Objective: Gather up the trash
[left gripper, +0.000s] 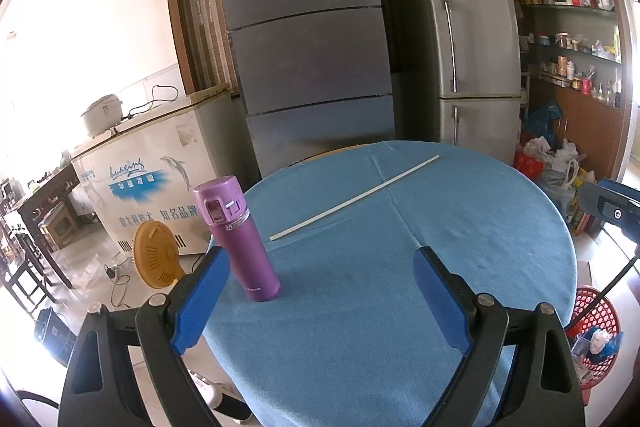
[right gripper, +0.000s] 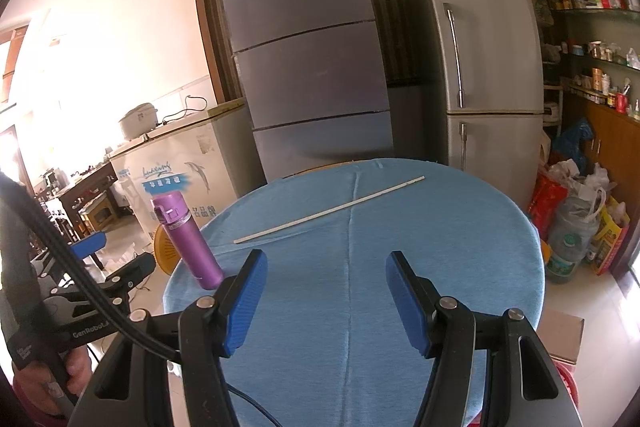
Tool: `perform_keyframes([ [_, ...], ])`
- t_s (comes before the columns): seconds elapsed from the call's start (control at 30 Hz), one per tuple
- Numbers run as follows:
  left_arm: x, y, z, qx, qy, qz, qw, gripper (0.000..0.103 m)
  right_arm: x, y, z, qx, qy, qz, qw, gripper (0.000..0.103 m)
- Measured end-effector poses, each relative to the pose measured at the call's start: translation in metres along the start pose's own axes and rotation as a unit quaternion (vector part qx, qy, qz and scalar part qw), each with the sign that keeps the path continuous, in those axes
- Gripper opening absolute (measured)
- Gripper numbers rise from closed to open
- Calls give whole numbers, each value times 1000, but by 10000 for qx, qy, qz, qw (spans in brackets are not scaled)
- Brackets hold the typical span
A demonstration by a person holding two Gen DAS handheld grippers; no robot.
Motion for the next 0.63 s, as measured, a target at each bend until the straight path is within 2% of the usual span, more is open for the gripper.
perform_keyframes([
  [0.37,5,1,-2,-48,-116,73,9999,93,1,3,-8,-30,4,70,10000,66],
  [0.53,13,2,-16,-107,-356,111,9992,93,13,0,-28,-148,-80,3,9999,70],
  [0.63,21,-4,-35,-249,-422,42,9988,93,28,-10,-53,-350,-215,-88,9991,74],
])
Point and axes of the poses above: each gripper's, at about its wrist camera, not at the fingertips, and z roughly against the way its jaws point, x to its right, y to its top, the point moved 8 cm from there along -z, roughly the way its jaws point, and after that the axes turned 4 degrees about x, right-handed, at the moved point
